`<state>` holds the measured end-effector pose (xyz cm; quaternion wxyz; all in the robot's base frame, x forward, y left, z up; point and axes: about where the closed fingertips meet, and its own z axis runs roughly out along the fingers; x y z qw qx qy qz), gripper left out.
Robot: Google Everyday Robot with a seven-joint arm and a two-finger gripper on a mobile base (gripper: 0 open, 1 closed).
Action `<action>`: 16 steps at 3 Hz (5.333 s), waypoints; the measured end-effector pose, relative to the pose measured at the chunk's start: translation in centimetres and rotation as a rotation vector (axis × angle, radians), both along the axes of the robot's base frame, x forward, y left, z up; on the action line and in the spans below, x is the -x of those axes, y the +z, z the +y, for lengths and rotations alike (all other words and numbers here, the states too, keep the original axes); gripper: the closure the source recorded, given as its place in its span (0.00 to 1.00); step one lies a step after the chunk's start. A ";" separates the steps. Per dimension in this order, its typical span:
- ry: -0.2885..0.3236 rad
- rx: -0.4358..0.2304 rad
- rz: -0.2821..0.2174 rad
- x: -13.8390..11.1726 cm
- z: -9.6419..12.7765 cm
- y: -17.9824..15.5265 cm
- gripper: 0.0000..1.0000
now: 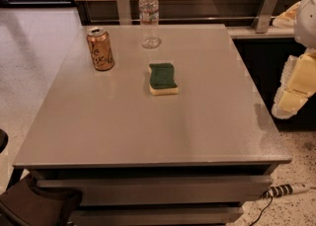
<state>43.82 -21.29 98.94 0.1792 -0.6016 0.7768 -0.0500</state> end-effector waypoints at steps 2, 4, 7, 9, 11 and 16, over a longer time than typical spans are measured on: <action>-0.082 -0.025 -0.093 -4.3 -1.8 0.8 0.00; -0.203 -0.320 -0.341 -13.7 -2.0 0.0 0.00; -0.056 -0.937 -0.472 -24.1 7.1 2.9 0.00; -0.039 -0.907 -0.446 -26.5 10.4 0.9 0.00; -0.082 -0.979 -0.394 -31.2 19.4 -6.5 0.00; -0.049 -1.125 -0.359 -39.2 19.1 -6.2 0.49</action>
Offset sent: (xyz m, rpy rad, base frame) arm 0.0910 -0.0385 0.0227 0.0261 -0.1917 -0.1470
